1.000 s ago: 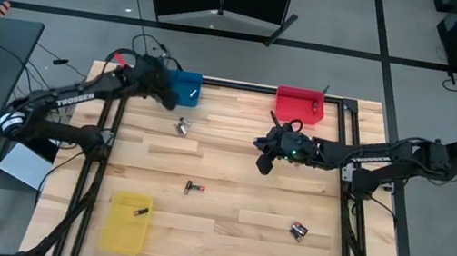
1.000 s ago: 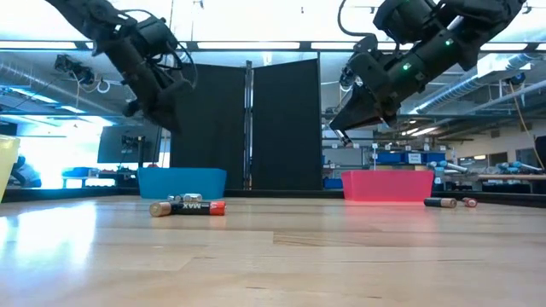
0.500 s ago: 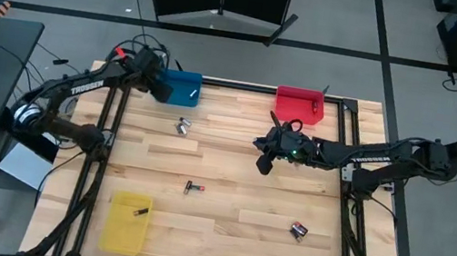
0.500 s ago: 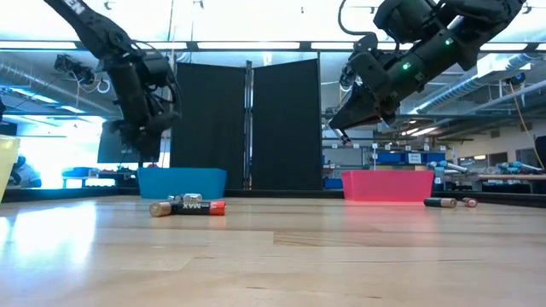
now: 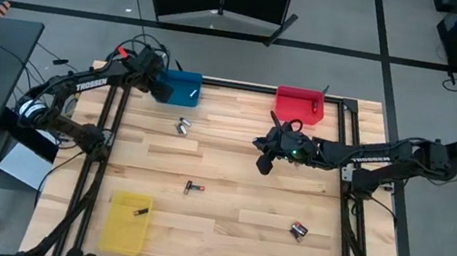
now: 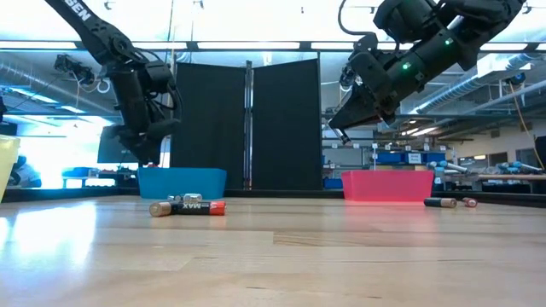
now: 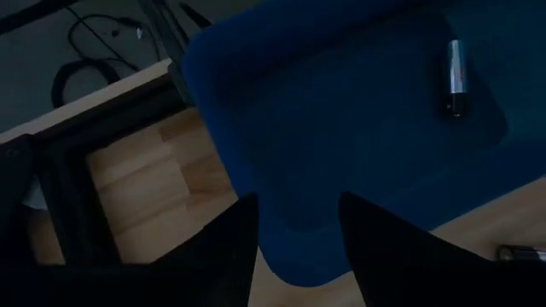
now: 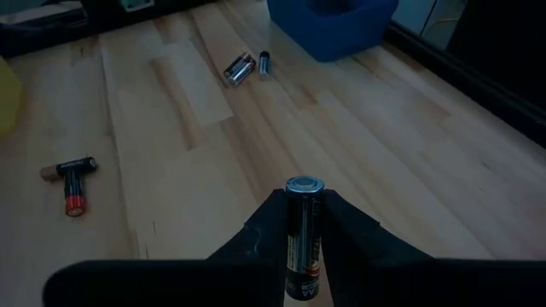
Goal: Sort batteries
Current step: Put the silver battery into the blue bin
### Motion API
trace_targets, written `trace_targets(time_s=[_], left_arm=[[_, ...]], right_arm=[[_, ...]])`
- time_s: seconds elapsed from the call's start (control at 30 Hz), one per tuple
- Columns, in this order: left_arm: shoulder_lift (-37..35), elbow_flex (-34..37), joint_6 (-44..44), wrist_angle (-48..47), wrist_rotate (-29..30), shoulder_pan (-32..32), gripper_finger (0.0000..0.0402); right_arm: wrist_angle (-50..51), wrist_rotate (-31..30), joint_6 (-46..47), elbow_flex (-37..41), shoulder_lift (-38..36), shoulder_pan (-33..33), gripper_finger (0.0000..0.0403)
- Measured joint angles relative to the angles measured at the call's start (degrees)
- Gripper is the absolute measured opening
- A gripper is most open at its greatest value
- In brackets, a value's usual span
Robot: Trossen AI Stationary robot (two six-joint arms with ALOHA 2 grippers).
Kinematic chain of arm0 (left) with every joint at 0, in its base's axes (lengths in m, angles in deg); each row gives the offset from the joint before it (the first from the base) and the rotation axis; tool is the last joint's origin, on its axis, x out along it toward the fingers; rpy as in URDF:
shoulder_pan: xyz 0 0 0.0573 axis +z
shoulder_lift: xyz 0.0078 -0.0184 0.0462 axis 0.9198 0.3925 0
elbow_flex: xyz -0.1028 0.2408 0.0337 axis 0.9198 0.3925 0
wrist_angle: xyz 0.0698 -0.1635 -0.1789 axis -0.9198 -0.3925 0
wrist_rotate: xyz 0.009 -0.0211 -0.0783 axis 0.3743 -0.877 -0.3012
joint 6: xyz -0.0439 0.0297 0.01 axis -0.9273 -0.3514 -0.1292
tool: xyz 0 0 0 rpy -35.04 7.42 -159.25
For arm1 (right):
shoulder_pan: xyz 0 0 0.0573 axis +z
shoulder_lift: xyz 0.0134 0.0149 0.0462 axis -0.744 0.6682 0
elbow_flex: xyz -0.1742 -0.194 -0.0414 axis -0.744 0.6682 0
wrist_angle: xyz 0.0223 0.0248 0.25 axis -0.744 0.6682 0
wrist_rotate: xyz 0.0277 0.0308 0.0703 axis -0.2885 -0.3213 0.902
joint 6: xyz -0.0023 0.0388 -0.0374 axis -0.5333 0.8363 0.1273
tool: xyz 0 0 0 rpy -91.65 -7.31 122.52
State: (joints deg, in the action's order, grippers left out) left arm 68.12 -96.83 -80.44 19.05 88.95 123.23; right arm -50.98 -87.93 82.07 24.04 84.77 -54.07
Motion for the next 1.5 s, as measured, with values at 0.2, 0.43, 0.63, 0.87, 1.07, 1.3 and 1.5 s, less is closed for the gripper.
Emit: trace_targets(time_s=[0.2,0.43,0.63,0.87,1.07,1.3,1.5], left_arm=[[0.0,0.0,0.1,0.0,-1.0,0.0,0.0173],[2.7,0.0,-0.8,0.0,-2.4,0.0,0.0173],[3.7,0.0,-1.5,1.0,-0.6,0.0,0.0173],[1.2,0.0,-1.5,1.6,1.3,-0.1,0.0173],[-0.6,0.0,-1.2,1.6,6.4,0.0,0.0172],[3.8,0.0,0.3,1.9,-0.2,3.7,0.0172],[6.0,0.0,1.5,4.5,0.0,4.3,0.0170]], right_arm=[[-0.2,0.0,0.0,0.0,0.0,0.0,0.0059],[-0.2,0.0,-0.2,0.0,0.0,0.0,0.0059],[-0.2,0.0,-0.2,0.0,0.0,0.0,0.0061],[-0.2,0.0,-0.2,0.0,0.0,0.0,0.0060],[-0.2,0.0,-0.2,0.0,0.0,-0.1,0.0061],[-0.2,0.0,-0.2,0.0,0.0,-0.1,0.0061],[-0.1,0.0,-0.2,0.0,0.0,-0.1,0.0061]])
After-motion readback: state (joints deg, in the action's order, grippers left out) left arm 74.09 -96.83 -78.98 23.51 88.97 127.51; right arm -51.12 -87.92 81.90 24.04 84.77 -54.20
